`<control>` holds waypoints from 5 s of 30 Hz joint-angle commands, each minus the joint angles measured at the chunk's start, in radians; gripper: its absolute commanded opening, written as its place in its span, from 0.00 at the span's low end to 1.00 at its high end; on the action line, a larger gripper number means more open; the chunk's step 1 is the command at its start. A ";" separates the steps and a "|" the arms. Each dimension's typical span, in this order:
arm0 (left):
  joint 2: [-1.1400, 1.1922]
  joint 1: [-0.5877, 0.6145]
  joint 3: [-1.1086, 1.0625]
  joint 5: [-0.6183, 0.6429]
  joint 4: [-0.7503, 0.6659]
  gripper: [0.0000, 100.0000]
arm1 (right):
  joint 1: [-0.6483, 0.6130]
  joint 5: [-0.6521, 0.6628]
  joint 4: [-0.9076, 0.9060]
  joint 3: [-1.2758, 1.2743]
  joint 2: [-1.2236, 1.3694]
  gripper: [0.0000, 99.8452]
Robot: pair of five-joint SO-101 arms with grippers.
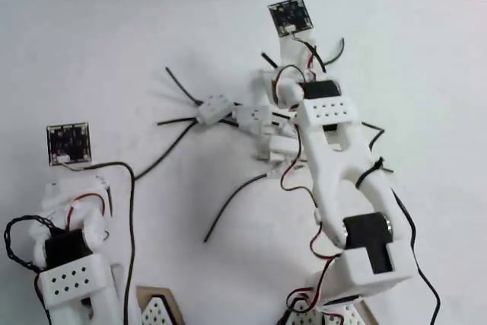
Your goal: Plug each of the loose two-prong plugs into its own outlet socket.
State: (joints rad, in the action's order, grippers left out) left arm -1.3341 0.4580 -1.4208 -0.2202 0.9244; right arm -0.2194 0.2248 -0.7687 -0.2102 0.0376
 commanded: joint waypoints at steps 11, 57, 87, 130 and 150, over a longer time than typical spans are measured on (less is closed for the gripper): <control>-0.018 0.005 0.006 -0.002 -0.028 0.02 | -0.004 0.311 -0.418 0.040 -0.081 0.19; -0.018 0.005 0.002 -0.003 -0.026 0.02 | -0.101 0.749 -0.395 -0.250 0.094 0.19; -0.018 0.005 0.002 -0.003 -0.026 0.02 | -0.117 0.611 -0.470 -0.255 0.053 0.19; -0.018 0.008 0.002 -0.003 -0.026 0.02 | -0.147 0.560 -0.464 -0.278 0.054 0.05; -0.018 0.008 0.002 -0.003 -0.026 0.02 | -0.193 0.474 -0.533 -0.341 -0.427 0.02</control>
State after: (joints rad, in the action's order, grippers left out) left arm -1.3341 0.4580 -1.4208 -0.2202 0.9198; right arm -0.4081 0.7603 -1.2935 -0.5416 -0.2202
